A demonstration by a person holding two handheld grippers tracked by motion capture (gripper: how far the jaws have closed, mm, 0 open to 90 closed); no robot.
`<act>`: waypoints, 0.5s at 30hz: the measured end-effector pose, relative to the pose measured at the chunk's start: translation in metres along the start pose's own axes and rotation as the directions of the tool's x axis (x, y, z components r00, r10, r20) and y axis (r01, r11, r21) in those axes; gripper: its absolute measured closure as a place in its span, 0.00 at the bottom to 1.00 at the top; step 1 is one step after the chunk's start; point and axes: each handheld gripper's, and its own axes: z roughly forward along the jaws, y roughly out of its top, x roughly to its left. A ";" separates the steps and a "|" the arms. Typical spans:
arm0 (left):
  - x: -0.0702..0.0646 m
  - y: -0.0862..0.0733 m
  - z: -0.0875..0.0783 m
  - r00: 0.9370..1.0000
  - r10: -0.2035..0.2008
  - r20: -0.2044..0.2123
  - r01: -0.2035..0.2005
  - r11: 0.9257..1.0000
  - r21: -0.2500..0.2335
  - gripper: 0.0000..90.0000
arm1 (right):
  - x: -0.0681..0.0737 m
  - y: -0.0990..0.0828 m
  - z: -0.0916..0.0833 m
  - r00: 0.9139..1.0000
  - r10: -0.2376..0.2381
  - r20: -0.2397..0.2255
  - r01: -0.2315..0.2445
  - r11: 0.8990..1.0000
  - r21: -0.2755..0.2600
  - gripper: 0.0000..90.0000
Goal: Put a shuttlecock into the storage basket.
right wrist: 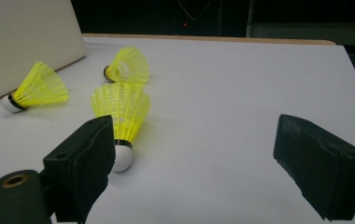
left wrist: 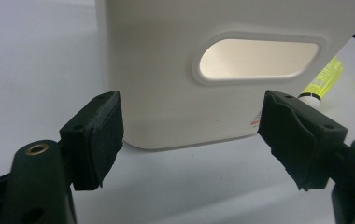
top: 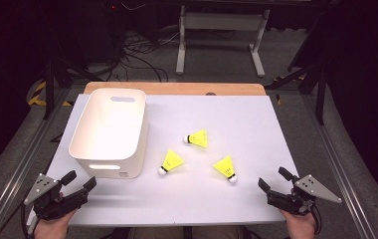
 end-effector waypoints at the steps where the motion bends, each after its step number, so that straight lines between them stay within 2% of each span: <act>1: 0.000 0.000 0.000 1.000 0.000 0.000 0.000 1.000 0.000 0.26 | 0.001 0.000 0.000 1.000 -0.004 -0.001 0.004 1.000 0.001 0.15; 15: -0.002 0.000 0.001 1.000 0.011 0.002 -0.011 1.000 0.007 0.26 | 0.001 0.000 0.001 1.000 -0.010 0.003 0.010 1.000 0.014 0.15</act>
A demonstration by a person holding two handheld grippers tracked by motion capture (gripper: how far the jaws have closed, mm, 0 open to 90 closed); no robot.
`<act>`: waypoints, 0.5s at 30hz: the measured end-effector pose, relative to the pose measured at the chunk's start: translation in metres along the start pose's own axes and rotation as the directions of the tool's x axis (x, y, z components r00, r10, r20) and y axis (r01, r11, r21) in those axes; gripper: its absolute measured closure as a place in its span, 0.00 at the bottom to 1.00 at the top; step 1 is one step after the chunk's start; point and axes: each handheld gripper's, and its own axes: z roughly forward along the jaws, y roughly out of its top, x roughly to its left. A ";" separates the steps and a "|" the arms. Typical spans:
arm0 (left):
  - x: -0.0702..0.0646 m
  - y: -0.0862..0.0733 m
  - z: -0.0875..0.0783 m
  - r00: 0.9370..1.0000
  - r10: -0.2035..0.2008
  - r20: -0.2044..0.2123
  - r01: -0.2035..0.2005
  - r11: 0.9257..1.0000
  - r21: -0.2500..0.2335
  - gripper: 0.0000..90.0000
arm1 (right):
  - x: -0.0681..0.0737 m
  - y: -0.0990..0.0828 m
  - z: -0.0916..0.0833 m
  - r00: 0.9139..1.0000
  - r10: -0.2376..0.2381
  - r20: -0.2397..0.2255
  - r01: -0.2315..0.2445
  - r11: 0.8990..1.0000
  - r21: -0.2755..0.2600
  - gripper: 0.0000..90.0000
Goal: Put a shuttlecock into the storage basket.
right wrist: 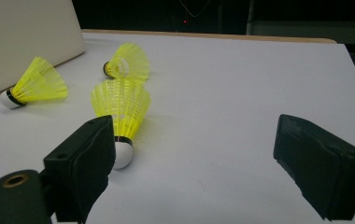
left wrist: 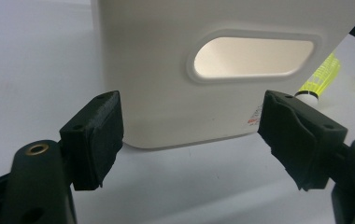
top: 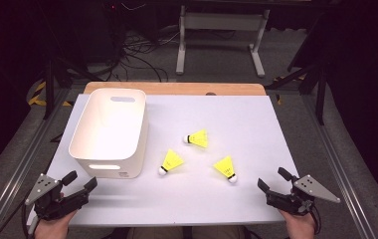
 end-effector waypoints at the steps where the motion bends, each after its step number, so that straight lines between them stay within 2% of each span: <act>1: 0.000 0.000 0.000 1.000 0.000 0.000 0.000 1.000 -0.001 0.26 | 0.000 0.000 0.000 1.000 -0.001 -0.001 0.001 1.000 0.001 0.15; 8: 0.002 -0.001 -0.002 1.000 0.006 -0.010 -0.006 1.000 0.009 0.26 | 0.000 0.000 -0.001 1.000 0.002 0.002 -0.002 1.000 -0.004 0.15; 15: 0.011 -0.002 -0.014 0.999 -0.013 -0.034 0.013 1.000 0.003 0.26 | 0.001 0.000 -0.001 1.000 0.000 -0.001 0.000 1.000 -0.004 0.15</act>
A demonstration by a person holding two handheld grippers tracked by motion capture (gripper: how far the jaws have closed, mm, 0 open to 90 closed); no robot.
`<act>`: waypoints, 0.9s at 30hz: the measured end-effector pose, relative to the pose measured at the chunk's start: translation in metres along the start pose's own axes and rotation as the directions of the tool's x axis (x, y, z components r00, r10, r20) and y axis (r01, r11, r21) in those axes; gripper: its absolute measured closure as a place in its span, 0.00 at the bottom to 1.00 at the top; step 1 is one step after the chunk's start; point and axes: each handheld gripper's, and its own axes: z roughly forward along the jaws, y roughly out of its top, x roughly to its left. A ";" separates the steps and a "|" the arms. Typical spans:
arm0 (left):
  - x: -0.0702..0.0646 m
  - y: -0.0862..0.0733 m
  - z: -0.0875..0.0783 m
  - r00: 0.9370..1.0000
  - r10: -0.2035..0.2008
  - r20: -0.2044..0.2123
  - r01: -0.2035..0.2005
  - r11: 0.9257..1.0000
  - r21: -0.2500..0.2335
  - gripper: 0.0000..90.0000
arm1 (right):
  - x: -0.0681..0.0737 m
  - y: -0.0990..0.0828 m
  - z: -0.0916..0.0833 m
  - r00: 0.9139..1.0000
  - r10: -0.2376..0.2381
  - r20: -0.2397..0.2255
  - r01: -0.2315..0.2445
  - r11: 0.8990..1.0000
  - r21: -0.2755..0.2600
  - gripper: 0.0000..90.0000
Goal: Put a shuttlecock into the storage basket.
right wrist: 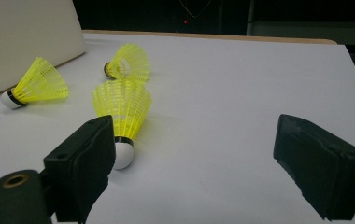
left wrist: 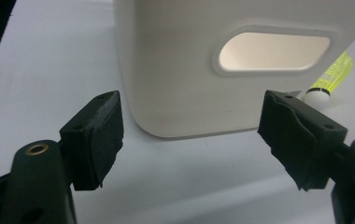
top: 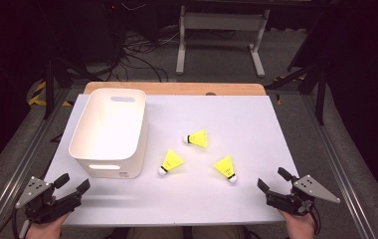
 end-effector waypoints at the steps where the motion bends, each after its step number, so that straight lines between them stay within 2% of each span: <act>1: 0.001 0.000 -0.001 1.000 0.001 -0.005 -0.001 1.000 0.000 0.26 | 0.000 0.000 0.000 1.000 0.000 0.000 0.000 1.000 0.000 0.15; 27: 0.029 0.007 -0.007 0.995 -0.028 -0.091 0.027 1.000 -0.016 0.26 | -0.001 0.000 0.000 1.000 0.007 0.006 -0.007 1.000 -0.001 0.15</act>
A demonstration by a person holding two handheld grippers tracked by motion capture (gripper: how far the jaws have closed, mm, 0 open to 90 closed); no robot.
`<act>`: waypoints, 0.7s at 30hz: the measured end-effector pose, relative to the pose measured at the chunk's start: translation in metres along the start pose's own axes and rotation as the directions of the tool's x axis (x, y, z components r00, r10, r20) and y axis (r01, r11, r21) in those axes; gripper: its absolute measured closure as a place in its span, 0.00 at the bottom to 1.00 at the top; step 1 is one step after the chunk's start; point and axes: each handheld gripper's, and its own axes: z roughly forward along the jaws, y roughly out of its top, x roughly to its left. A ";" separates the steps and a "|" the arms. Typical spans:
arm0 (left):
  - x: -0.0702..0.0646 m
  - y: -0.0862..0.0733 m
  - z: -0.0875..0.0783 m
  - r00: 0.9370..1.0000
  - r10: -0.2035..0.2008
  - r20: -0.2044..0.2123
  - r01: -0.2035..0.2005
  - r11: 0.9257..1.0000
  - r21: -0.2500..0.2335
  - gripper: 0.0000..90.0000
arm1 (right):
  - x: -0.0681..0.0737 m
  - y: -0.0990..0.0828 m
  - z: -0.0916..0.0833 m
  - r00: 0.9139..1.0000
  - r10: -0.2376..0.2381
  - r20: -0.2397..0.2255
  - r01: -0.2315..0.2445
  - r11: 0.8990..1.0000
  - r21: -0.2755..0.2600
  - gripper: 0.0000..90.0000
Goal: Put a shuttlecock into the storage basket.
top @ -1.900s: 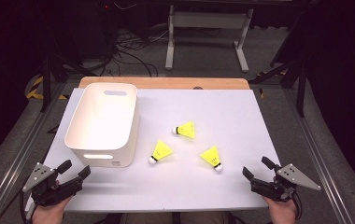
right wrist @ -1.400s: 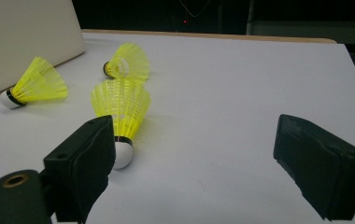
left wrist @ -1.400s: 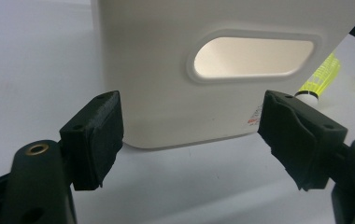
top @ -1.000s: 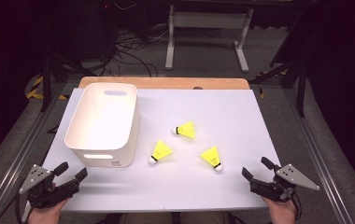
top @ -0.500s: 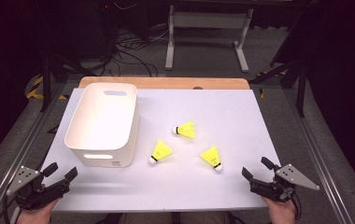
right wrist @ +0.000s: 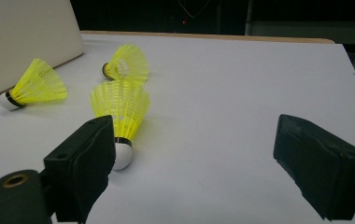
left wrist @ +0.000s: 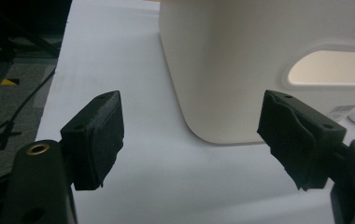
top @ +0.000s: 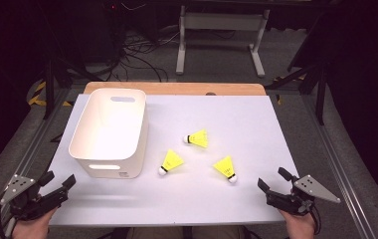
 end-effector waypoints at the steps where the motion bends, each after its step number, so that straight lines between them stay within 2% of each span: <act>1: 0.001 0.000 0.000 1.000 0.000 -0.004 0.000 1.000 0.000 0.26 | 0.000 0.000 0.000 1.000 0.000 0.000 0.000 1.000 0.000 0.15; 13: 0.009 0.009 0.004 0.999 -0.026 -0.019 0.026 1.000 -0.003 0.27 | 0.000 0.000 0.000 1.000 -0.002 -0.001 0.002 1.000 0.002 0.15; 21: 0.011 0.017 0.007 0.999 -0.017 -0.028 0.017 1.000 0.008 0.28 | 0.000 0.000 0.000 1.000 -0.002 -0.001 0.002 1.000 0.002 0.15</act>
